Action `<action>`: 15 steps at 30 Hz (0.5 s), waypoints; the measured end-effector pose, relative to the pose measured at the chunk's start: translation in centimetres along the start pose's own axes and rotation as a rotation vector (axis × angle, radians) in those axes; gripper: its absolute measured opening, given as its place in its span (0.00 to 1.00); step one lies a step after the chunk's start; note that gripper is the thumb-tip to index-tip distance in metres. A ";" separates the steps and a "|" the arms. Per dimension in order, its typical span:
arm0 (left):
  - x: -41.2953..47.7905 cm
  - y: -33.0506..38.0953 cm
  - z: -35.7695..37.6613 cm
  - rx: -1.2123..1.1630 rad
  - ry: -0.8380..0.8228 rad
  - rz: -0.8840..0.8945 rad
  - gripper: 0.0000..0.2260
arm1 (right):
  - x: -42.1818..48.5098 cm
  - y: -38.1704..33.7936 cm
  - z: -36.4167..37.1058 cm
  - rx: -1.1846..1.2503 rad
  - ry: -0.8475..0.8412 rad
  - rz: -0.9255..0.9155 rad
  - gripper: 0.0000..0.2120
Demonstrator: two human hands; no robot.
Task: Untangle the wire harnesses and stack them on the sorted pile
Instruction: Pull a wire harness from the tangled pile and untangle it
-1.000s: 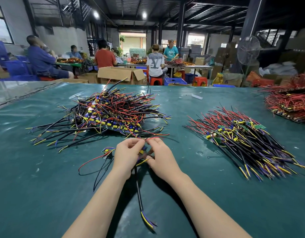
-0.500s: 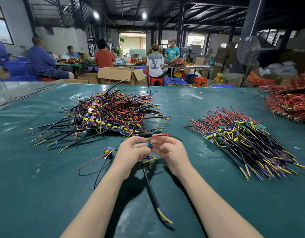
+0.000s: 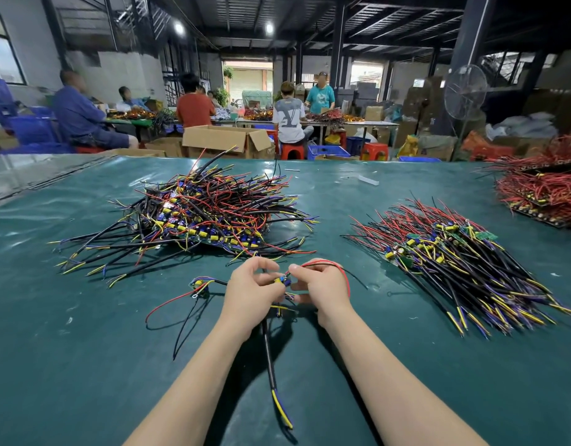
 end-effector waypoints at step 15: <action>0.3 0.3 0.0 -0.423 0.048 -0.436 0.06 | -0.2 -1.1 -0.3 -0.129 -0.224 -0.184 0.10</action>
Point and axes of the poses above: each hand's wrist, its own x-axis towards the middle knuckle, its own z-axis out of the palm, y = z × x, the point moved 3 cm from there along x, towards the middle knuckle, and after that the axes turned 8 degrees about z, right-handed, at the moved point
